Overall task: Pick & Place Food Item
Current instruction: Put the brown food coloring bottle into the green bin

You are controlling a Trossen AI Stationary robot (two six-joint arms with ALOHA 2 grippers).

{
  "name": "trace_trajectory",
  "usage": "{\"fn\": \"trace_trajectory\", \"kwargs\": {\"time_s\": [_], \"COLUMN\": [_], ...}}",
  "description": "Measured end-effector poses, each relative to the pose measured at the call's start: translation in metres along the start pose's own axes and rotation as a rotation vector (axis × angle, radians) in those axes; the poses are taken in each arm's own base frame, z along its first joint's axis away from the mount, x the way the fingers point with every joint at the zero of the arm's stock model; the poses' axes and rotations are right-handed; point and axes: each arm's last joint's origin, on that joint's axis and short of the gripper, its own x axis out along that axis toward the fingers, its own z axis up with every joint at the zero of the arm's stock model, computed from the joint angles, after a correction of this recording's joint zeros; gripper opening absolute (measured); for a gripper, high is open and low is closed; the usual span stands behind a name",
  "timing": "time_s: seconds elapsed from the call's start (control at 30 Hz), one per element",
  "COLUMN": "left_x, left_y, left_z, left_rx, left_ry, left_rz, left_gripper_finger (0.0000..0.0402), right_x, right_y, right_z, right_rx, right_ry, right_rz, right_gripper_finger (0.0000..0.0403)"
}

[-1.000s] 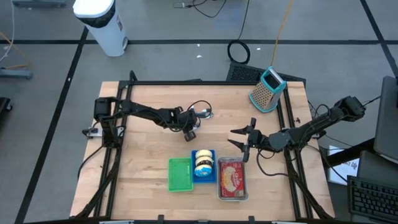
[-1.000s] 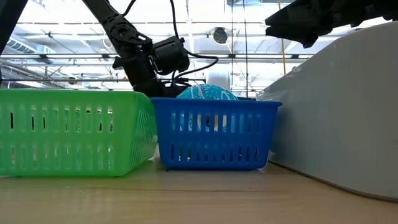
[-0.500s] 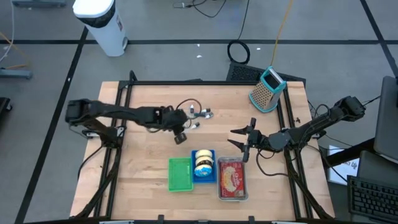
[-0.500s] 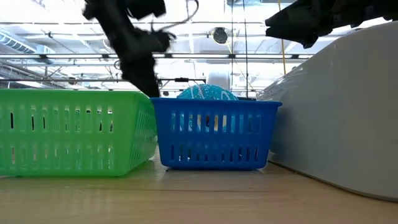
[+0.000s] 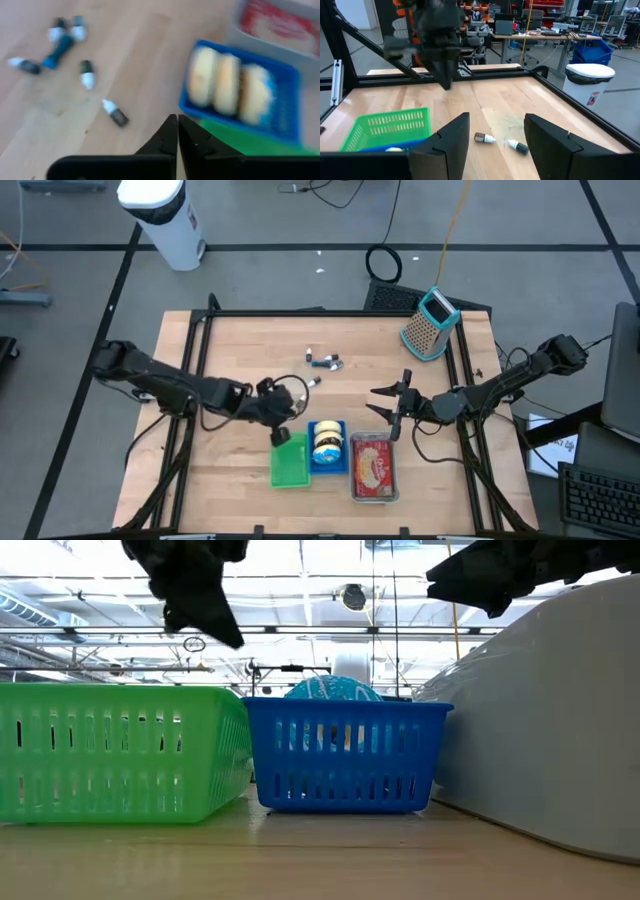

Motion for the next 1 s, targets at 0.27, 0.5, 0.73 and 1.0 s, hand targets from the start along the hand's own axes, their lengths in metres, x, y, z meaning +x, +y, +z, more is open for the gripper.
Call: {"fn": "trace_trajectory", "kwargs": {"time_s": [0.27, 0.5, 0.73, 1.0], "left_x": [0.056, 0.108, 0.131, 0.135], "left_y": [0.013, 0.042, 0.057, 0.057], "left_z": [-0.007, -0.02, -0.022, -0.024], "left_rx": [-0.11, -0.27, -0.351, -0.329], "left_ry": [0.066, 0.191, 0.254, 0.263], "left_rz": [0.188, 0.308, 0.259, 0.279], "left_gripper_finger": [0.0127, 0.0185, 0.0199, 0.0157], "right_x": [0.0, 0.0, 0.0, 0.0], "right_y": [0.0, 0.0, 0.0, 0.0], "right_z": [0.0, -0.001, -0.001, -0.001], "right_rx": [0.001, -0.005, -0.006, -0.006], "right_ry": [0.003, 0.008, 0.008, 0.008], "right_rz": [0.0, -0.001, -0.001, -0.001], "right_gripper_finger": [0.018, 0.018, 0.018, 0.018]}}
